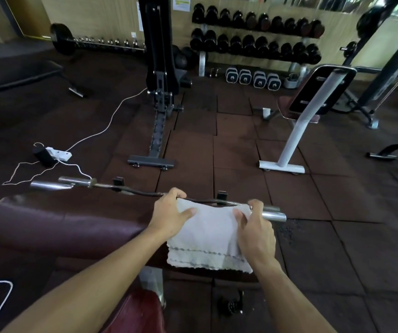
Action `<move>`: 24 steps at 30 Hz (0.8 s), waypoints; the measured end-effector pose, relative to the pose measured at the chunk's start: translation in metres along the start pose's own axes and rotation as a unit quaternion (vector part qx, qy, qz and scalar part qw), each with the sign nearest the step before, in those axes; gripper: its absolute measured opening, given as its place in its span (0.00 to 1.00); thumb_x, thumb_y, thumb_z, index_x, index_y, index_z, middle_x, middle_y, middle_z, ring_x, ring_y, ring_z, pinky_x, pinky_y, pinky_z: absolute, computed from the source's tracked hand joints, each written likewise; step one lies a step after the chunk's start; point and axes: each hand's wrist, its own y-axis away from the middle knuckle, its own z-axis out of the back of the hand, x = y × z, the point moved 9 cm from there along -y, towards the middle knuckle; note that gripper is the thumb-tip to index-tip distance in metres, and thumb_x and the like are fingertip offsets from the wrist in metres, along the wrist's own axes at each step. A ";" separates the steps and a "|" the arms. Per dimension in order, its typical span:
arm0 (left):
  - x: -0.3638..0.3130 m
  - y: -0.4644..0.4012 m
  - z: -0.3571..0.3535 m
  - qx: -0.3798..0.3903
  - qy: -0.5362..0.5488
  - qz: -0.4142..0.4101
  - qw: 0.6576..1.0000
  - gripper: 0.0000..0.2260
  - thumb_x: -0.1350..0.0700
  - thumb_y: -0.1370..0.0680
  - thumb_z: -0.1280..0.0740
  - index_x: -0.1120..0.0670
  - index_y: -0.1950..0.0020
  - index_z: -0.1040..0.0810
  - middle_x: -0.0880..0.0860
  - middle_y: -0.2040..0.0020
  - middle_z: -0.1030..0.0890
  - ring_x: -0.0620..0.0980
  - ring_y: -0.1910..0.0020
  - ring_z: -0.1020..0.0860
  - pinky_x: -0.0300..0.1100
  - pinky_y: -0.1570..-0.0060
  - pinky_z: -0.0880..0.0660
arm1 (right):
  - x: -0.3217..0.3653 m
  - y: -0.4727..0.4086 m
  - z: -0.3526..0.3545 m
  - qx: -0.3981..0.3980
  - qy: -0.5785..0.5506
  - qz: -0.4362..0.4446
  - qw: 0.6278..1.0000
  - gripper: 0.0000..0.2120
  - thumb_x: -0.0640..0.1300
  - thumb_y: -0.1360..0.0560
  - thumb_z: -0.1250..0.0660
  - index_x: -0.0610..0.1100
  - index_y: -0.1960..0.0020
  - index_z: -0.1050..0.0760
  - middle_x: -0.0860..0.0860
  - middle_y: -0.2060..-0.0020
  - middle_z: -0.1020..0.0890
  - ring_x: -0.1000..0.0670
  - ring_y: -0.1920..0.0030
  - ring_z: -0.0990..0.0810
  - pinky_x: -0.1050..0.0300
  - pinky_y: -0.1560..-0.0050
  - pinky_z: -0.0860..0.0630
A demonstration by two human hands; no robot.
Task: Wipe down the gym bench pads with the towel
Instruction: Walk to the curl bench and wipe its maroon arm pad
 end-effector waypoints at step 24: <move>0.007 0.055 -0.050 0.060 -0.382 -0.227 0.894 0.37 0.28 0.22 0.53 0.52 0.23 0.35 0.52 0.25 0.32 0.56 0.25 0.36 0.54 0.30 0.35 | 0.010 0.042 -0.042 0.063 0.240 0.273 0.929 0.30 0.67 0.18 0.51 0.46 0.30 0.28 0.52 0.34 0.22 0.45 0.31 0.25 0.43 0.33 0.26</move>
